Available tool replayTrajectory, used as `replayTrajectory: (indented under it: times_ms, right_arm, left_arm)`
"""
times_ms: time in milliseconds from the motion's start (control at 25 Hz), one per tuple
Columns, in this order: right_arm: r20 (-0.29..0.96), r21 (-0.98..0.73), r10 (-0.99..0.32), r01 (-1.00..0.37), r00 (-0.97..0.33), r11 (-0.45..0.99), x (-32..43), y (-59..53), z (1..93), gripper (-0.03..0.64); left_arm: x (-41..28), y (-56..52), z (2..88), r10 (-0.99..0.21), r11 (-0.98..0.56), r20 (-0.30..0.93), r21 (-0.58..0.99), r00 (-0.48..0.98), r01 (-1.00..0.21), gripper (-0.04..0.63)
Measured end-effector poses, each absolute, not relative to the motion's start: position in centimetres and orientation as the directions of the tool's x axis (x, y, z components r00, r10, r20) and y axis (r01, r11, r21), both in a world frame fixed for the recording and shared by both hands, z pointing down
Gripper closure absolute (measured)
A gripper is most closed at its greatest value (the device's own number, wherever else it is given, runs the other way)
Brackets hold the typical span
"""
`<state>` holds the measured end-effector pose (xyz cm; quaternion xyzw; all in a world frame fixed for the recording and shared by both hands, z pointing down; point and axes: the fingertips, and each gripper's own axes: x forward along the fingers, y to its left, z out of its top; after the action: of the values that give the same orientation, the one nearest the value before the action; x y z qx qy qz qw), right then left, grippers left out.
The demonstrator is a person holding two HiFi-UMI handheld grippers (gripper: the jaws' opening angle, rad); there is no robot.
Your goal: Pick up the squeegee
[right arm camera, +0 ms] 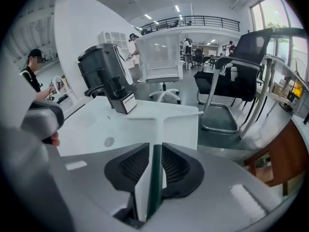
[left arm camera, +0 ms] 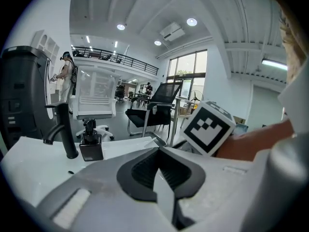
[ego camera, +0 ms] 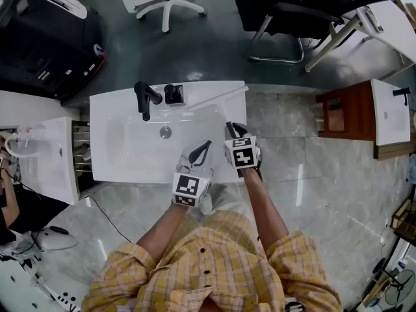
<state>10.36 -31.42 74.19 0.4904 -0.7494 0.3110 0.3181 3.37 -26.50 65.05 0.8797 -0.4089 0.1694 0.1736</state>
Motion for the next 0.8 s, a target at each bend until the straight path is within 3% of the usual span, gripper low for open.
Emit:
replayTrajectory:
  times_ms: [400, 800]
  right_arm:
    - [0.853, -0.168, -0.425, -0.930, -0.304, 0.327, 9.9, -32.6, 76.7, 0.534]
    - [0.860, -0.181, -0.414, -0.938, -0.297, 0.296, 10.0, -32.7, 77.1, 0.531]
  left_arm:
    - [3.1, -26.9, 66.3, -0.660, -0.583, 0.468, 0.176, 0.588, -0.793, 0.598]
    - [2.6, -27.9, 66.7, -0.669, -0.562, 0.475, 0.182, 0.572, -0.807, 0.598]
